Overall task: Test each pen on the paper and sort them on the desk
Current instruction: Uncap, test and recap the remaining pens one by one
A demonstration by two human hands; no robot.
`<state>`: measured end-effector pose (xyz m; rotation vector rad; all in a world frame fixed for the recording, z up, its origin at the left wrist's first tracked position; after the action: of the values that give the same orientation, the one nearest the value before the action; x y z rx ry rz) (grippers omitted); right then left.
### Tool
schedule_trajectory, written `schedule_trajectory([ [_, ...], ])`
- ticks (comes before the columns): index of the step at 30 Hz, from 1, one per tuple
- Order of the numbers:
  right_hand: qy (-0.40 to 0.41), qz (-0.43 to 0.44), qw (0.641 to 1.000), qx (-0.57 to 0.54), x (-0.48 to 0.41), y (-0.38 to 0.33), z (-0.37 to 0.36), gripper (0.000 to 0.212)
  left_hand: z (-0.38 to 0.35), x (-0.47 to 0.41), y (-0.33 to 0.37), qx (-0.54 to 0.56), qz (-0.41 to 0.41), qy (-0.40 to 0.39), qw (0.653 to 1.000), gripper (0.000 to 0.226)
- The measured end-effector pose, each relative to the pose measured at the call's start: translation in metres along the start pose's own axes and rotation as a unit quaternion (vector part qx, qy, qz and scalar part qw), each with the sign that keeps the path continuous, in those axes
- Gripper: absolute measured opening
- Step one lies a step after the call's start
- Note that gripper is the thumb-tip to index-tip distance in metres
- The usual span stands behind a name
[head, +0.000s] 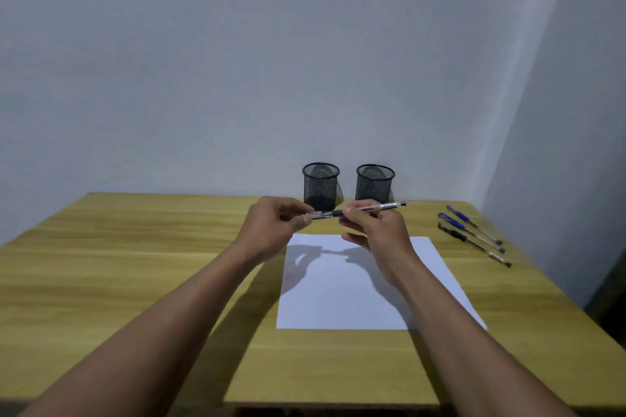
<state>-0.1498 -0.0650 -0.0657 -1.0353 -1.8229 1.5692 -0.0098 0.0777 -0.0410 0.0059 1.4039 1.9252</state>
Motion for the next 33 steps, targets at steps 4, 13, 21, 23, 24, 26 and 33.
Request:
schedule_trajectory([
  [4,-0.019,-0.001,1.000,-0.012,0.002,-0.008,0.004,0.002,-0.010,0.003,0.013,0.061,0.010,-0.029,0.998,0.009],
  [13,-0.029,-0.006,0.998,-0.053,0.005,-0.023,0.006,0.005,-0.023,0.011,0.028,0.203,0.075,-0.024,0.976,0.010],
  [21,-0.015,-0.007,1.000,-0.024,-0.007,-0.041,0.027,0.007,-0.015,0.007,0.018,0.179,0.096,-0.003,0.979,0.008],
  [23,-0.024,0.047,0.996,0.076,-0.009,-0.057,0.036,0.007,-0.015,0.005,0.019,0.175,0.096,-0.001,0.980,0.008],
  [24,-0.032,0.074,0.988,0.130,-0.010,-0.062,0.038,0.008,-0.017,0.004,0.020,0.172,0.093,-0.001,0.981,0.008],
  [26,-0.043,0.116,0.967,0.222,-0.009,-0.071,0.042,0.011,-0.024,0.002,0.027,0.162,0.082,-0.004,0.983,0.008],
  [33,0.006,0.198,0.893,0.404,-0.006,-0.086,0.083,0.004,-0.063,-0.006,0.056,0.102,0.032,-0.001,0.994,0.017],
])
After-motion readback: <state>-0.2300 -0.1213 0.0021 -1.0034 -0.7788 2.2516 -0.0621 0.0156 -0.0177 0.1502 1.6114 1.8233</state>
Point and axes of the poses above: each hand's wrist, its own x-axis away from the middle knuckle, its own z-axis out of the back of the hand, y = z × x, the point moved 8 cm from there along -x, towards the middle knuckle, and after that the axes turned 9 degrees about y, right-handed, at the moved point
